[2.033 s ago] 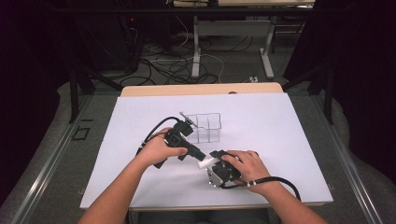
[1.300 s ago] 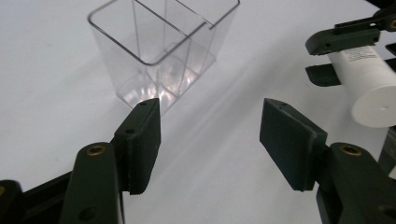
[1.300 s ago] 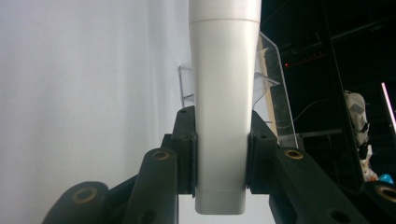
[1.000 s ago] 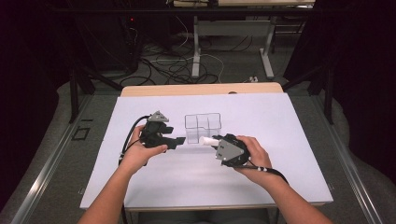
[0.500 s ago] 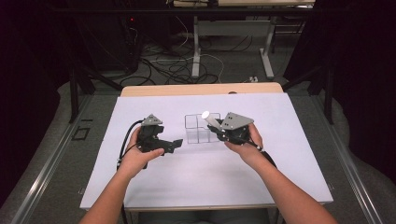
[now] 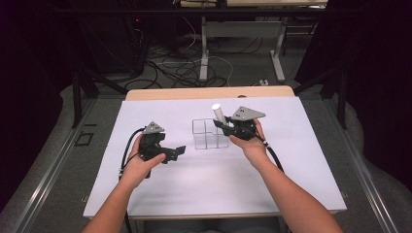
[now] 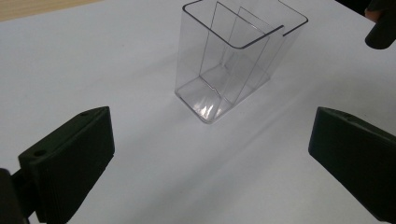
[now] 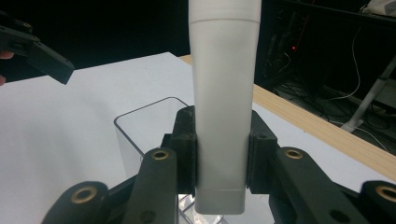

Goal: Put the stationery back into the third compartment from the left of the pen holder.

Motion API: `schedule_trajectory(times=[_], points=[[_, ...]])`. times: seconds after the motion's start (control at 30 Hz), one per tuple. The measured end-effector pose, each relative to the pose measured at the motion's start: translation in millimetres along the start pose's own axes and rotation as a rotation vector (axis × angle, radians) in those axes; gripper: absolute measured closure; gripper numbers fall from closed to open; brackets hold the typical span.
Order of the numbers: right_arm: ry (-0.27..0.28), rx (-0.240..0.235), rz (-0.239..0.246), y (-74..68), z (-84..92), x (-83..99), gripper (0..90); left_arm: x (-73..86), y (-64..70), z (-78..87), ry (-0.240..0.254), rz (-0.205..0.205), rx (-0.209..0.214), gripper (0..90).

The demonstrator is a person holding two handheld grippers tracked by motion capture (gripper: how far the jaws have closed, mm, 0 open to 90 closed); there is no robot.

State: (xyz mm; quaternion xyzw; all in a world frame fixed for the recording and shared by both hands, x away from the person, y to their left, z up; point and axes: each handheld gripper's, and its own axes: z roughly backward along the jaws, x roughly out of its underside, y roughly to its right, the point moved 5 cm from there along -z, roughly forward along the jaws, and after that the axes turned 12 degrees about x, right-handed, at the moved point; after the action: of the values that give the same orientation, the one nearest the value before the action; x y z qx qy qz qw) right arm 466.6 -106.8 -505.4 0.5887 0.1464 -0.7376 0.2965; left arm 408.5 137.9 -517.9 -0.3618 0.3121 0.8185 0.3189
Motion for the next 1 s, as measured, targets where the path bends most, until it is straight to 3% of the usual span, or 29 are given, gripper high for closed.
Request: schedule_trajectory(times=[0.4,0.83,1.0], points=[[0.006,0.007,-0.015,-3.4,-10.7,12.5,70.3,3.2,-2.2,1.0,0.001,-0.003,-0.013,0.7],[-0.048,0.020,-0.034,1.3,-16.2,31.7,70.3,5.5,-1.8,-1.3,-0.008,-0.003,-0.008,0.7],[-0.045,0.026,-0.052,3.3,-17.8,37.1,70.2,6.1,-1.6,-1.8,-0.009,0.003,-0.006,0.7]])
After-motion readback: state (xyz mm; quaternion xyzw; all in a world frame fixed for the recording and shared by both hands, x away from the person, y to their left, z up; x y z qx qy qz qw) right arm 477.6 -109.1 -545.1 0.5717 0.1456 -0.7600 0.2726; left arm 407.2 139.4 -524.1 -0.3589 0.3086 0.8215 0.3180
